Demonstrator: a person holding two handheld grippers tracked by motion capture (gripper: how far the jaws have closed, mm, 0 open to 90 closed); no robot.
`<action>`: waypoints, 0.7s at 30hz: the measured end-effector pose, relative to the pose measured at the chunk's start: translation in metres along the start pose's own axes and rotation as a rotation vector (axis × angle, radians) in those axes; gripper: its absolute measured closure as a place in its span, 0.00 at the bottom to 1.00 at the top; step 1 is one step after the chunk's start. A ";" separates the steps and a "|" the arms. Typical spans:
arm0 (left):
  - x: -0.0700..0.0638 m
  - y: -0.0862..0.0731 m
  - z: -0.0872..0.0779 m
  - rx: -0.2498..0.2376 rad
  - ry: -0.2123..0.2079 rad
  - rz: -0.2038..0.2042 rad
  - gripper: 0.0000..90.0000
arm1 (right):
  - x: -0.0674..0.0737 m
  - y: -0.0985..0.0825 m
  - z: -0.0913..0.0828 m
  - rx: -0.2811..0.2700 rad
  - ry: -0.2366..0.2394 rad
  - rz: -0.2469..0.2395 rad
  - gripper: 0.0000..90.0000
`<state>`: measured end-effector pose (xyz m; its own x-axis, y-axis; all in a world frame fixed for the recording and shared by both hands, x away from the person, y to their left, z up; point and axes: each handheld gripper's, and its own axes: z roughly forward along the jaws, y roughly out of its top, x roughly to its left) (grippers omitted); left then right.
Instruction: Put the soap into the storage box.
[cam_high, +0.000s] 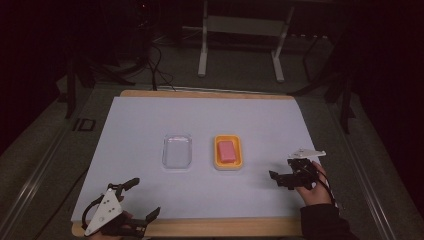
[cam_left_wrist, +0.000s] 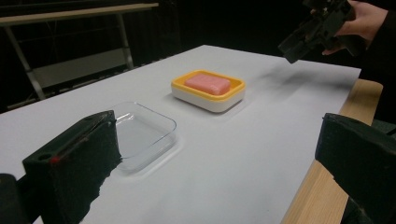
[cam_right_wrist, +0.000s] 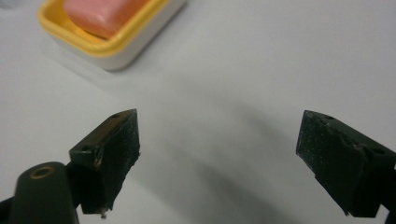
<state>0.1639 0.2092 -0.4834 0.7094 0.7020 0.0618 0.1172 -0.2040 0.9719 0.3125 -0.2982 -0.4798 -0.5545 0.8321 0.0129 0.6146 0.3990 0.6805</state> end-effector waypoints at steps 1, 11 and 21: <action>0.000 0.000 0.000 0.002 0.000 0.001 0.00 | -0.001 -0.002 0.000 0.004 0.001 0.003 0.15; -0.001 0.000 0.000 0.004 -0.007 0.003 0.00 | -0.006 -0.021 -0.001 0.031 -0.046 0.002 0.14; -0.001 0.000 0.000 0.005 -0.011 0.001 0.00 | -0.009 -0.024 0.002 0.021 -0.040 0.011 0.14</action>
<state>0.1638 0.2085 -0.4834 0.7169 0.6946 0.0606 0.1196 -0.2082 0.9708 0.3042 -0.3146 -0.4974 -0.5252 0.8509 -0.0088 0.6325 0.3972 0.6650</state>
